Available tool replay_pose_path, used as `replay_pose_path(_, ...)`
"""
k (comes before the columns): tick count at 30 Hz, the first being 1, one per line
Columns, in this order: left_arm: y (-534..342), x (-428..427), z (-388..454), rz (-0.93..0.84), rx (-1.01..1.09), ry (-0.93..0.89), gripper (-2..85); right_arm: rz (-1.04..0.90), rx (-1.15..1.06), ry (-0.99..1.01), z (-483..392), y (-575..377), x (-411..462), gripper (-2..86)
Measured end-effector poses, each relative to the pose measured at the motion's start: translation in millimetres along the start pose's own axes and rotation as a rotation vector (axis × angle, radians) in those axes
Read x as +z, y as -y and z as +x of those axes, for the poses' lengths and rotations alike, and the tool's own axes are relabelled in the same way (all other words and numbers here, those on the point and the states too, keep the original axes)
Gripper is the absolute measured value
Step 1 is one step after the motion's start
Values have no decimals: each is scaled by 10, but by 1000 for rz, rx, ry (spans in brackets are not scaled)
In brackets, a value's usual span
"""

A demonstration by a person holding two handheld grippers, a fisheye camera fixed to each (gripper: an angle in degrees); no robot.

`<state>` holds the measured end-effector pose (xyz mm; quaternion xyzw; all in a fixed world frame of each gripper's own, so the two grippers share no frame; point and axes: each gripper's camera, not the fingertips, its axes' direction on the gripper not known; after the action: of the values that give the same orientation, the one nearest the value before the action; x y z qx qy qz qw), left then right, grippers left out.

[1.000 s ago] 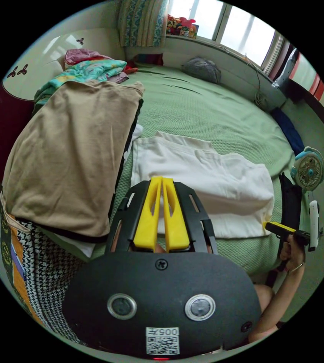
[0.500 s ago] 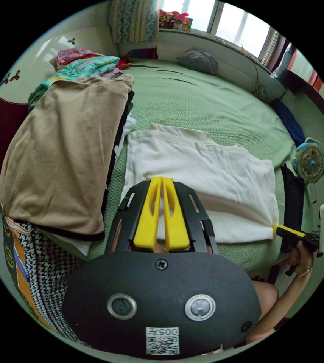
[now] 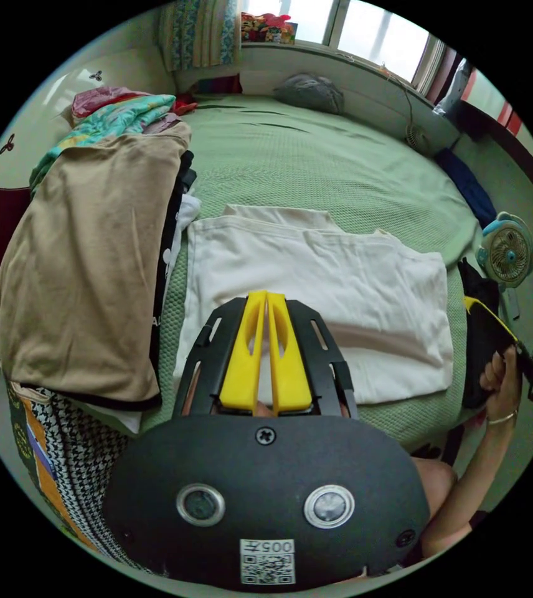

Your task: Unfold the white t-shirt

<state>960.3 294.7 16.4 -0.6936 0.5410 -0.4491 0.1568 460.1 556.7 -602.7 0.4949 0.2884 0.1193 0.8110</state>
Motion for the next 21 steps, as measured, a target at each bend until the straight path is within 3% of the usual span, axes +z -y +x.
replay_pose_path(6,24,101,55,-33,45,-5,-7,91,55,-75,-62,-106,136,74)
replay_pose_path(12,1,179,63,-59,84,-10,-7,44,138,-30,101,-255,268,64)
replay_pose_path(21,-73,137,-67,-34,56,-42,-6,74,82,-141,-105,-527,62,-11)
